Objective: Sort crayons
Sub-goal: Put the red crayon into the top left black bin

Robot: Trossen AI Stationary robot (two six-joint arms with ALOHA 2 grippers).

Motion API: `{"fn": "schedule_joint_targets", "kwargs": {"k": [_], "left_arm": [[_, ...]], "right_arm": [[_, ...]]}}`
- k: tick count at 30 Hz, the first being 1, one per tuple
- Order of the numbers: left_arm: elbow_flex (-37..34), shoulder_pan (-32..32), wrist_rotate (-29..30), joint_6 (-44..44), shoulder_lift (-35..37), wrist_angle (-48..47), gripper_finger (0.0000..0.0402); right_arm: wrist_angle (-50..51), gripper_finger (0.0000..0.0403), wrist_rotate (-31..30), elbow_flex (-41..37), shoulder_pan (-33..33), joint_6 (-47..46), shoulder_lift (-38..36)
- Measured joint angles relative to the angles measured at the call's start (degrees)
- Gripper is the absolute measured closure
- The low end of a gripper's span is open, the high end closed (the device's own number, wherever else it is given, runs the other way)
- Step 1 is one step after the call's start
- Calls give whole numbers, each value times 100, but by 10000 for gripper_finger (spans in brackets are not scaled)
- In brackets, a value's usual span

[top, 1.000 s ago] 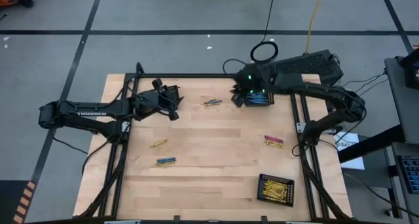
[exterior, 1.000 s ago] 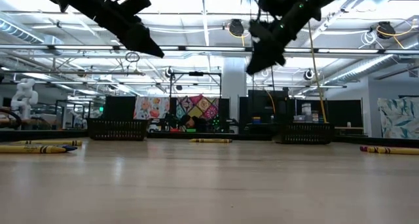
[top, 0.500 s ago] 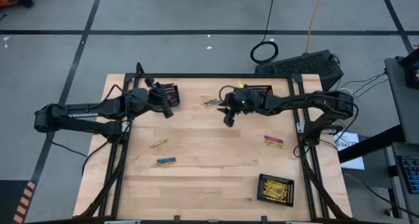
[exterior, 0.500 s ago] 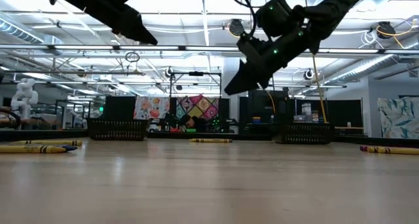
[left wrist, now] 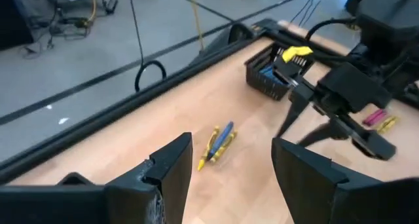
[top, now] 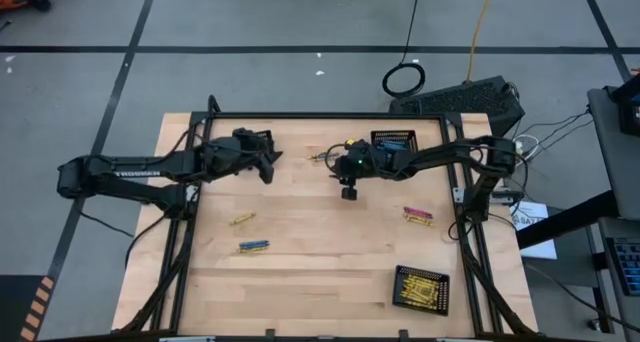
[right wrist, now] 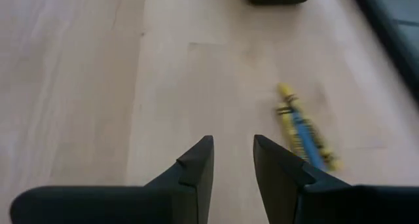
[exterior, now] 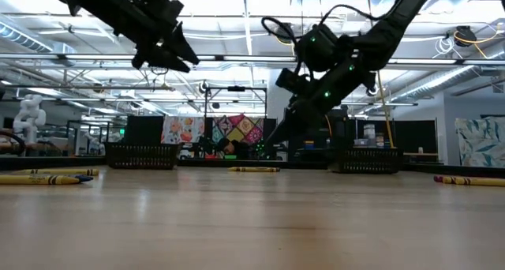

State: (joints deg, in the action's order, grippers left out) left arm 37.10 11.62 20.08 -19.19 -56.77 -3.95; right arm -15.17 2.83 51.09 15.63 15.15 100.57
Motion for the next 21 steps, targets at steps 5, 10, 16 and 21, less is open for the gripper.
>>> {"fn": "schedule_joint_targets", "kwargs": {"k": [5, 10, 16, 21], "left_arm": [[0, -120, -553, 44, -309, 16, 190], [15, -306, -769, 480, -500, 11, 190], [105, -893, -733, 485, -489, -431, 190], [29, -1562, 156, 610, -474, -674, 190]], "right_arm": [[56, 310, 494, 0, -4, 52, 159], [298, 310, 489, 0, -46, -557, 117], [300, 310, 432, 0, -574, -1302, -33], [448, 310, -159, 0, -1089, -1692, -536]]}}
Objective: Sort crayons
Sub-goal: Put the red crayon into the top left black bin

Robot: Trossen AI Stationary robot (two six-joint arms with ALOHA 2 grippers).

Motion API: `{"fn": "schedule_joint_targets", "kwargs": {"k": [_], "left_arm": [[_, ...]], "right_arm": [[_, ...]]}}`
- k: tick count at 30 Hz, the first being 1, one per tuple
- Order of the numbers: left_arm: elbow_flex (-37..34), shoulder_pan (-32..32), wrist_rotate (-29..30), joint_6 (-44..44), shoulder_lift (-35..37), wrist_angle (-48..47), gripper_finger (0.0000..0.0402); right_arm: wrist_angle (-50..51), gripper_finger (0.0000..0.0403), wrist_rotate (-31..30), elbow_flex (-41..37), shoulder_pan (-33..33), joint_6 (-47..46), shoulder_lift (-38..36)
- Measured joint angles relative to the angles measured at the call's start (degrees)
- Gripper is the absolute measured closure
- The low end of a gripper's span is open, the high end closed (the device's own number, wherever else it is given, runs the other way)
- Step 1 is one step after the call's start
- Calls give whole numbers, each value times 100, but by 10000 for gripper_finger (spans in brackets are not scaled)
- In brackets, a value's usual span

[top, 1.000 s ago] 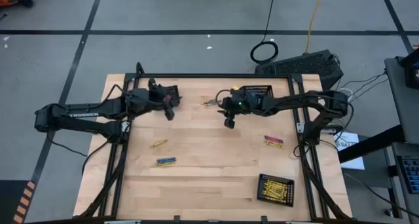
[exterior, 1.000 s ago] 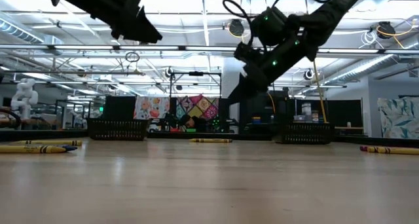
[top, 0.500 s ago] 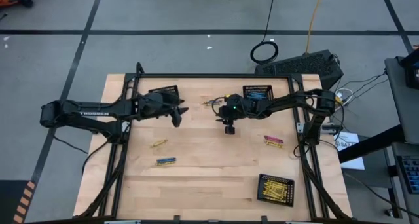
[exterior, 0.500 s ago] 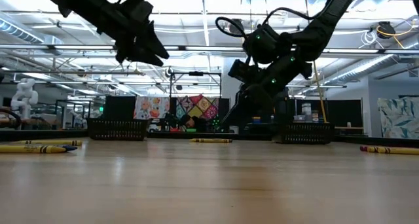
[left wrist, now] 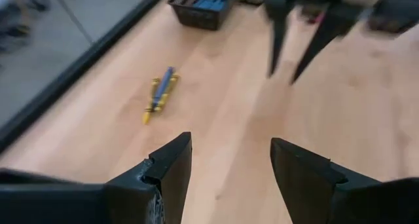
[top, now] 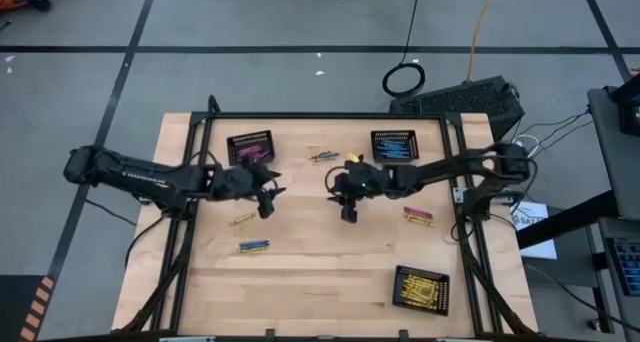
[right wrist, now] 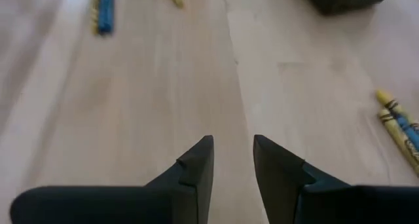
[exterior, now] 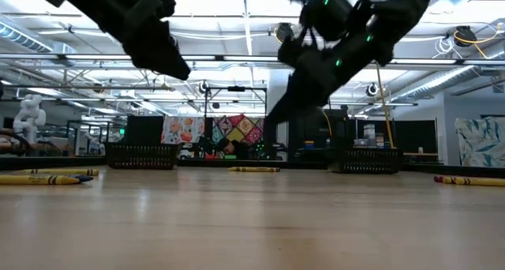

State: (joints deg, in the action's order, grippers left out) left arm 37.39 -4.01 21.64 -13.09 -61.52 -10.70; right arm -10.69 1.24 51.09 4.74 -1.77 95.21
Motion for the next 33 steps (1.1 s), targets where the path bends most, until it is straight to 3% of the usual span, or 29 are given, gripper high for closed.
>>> {"fn": "schedule_joint_targets", "kwargs": {"k": [6, 9, 13, 20, 28, 33], "left_arm": [[-264, -483, 1517, 126, -2, 101, 190], [-516, -543, 1900, 410, -2, 495, 190], [-774, -540, 1910, 600, -2, 584, 190], [-890, -555, 1768, 570, -2, 557, 190], [-890, -577, 1606, 773, -2, 764, 190], [-890, -588, 1505, 564, -2, 1628, 190]], "right_arm": [[655, 310, -152, 0, -241, -303, -902], [1045, 310, -532, 2, -308, -639, -1374], [1991, 310, -1046, 2, -363, -926, -1912], [2651, 310, -1042, 2, -368, -1178, -2198], [2695, 307, -1411, 2, -357, -911, -1830], [2529, 301, -1478, 0, -359, -478, -1251]]}}
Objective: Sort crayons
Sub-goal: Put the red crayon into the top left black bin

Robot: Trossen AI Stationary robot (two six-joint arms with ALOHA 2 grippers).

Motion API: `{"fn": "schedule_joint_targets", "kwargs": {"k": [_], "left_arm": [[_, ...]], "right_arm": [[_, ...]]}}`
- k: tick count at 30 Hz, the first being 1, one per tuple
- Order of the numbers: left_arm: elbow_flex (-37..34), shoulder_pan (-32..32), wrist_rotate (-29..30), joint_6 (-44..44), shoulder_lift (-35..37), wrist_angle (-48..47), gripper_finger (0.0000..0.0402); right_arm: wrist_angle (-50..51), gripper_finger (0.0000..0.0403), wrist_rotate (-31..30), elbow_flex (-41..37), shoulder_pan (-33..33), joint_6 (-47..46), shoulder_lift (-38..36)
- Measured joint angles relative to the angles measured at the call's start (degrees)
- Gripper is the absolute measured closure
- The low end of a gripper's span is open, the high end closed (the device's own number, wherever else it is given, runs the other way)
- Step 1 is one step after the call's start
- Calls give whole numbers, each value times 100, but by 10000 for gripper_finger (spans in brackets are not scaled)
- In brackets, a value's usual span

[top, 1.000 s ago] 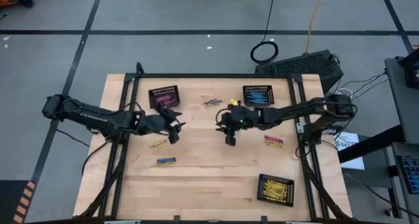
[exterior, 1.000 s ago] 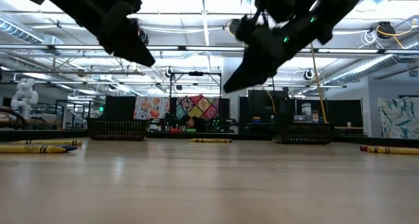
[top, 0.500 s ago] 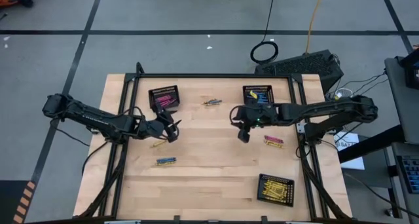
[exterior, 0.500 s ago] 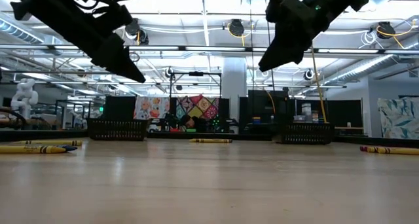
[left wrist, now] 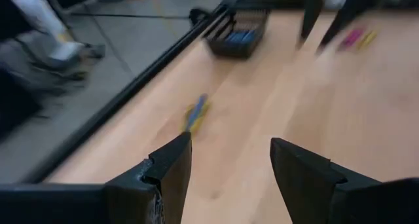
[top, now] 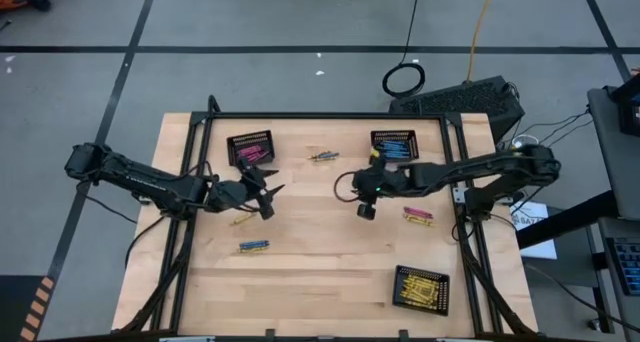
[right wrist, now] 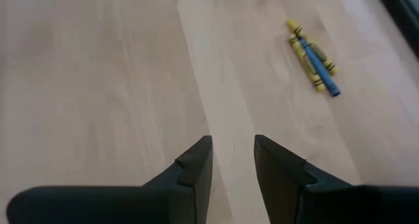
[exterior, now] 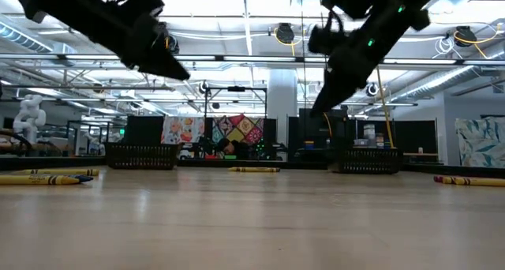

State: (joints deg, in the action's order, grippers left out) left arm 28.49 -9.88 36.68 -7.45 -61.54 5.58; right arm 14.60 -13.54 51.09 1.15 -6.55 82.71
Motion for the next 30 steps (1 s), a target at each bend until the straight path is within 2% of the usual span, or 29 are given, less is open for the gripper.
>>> {"fn": "schedule_joint_targets", "kwargs": {"k": [4, 8, 11, 17, 19, 21, 26, 30], "left_arm": [[0, -98, -406, -443, 0, 499, 190], [2, -405, -496, -822, -15, 642, 190], [2, -684, -473, -1125, -130, 648, 190], [2, -1104, 260, -1319, -669, 917, 190], [9, -1126, 361, -1318, -857, 1124, 190], [9, -1108, 384, -1273, -1010, 1178, 190], [9, -1032, 405, -1070, -1309, 1359, 190], [9, -1002, 407, -1068, -1362, 1377, 190]], "right_arm": [[-173, 301, -2, 2, -65, -20, 495], [424, 301, 5, 1, -185, -13, 495], [1518, 301, -15, 2, -295, -376, 202], [4269, 301, -8, 1, -554, -1841, -332], [4783, 301, -4, -60, -598, -2224, -465], [4829, 301, 9, -284, -610, -2357, -614], [4312, 301, 358, -1119, -521, -1950, -905], [4095, 301, 444, -1383, -436, -1932, -1165]]}}
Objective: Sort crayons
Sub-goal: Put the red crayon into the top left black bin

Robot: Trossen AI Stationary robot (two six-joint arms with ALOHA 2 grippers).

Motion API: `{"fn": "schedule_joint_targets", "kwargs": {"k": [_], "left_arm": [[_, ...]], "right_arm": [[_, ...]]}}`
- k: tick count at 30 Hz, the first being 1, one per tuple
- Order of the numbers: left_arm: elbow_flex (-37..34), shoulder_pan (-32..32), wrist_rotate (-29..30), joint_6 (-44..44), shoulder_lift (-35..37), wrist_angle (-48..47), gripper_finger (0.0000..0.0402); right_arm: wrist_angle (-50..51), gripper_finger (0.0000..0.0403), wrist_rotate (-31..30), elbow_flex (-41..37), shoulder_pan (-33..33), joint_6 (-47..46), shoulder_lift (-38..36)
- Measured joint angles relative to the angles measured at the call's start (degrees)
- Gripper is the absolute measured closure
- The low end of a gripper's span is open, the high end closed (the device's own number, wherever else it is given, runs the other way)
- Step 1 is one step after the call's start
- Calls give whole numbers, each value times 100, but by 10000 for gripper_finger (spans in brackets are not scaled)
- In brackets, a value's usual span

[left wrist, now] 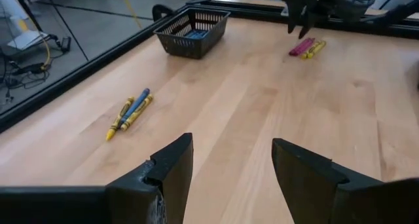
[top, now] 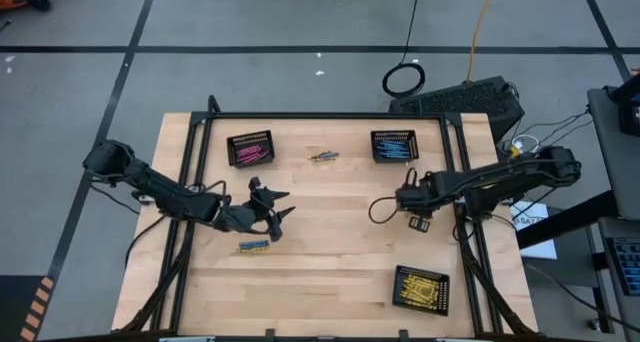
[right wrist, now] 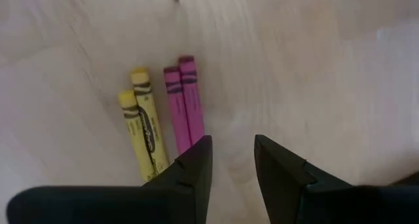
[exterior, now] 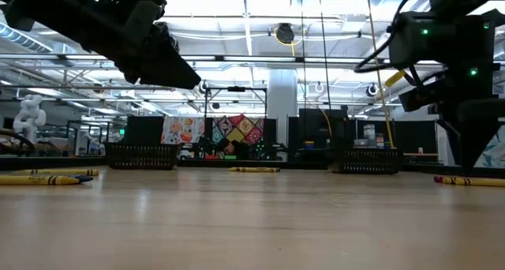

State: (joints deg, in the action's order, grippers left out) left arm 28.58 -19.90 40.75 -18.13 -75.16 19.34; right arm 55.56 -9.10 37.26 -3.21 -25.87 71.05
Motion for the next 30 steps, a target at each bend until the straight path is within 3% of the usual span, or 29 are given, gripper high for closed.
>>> {"fn": "schedule_joint_targets", "kwargs": {"k": [9, 17, 30], "left_arm": [[0, 33, 46, 59, 2, -6, 190], [0, 33, 40, 59, 2, -8, 190], [0, 33, 1, 61, 4, -10, 190]], "right_arm": [[-1010, 301, 315, -433, 175, -157, -214], [-1035, 304, 158, -497, 202, -345, -162], [-1034, 349, 11, -497, 362, -492, -160]]}}
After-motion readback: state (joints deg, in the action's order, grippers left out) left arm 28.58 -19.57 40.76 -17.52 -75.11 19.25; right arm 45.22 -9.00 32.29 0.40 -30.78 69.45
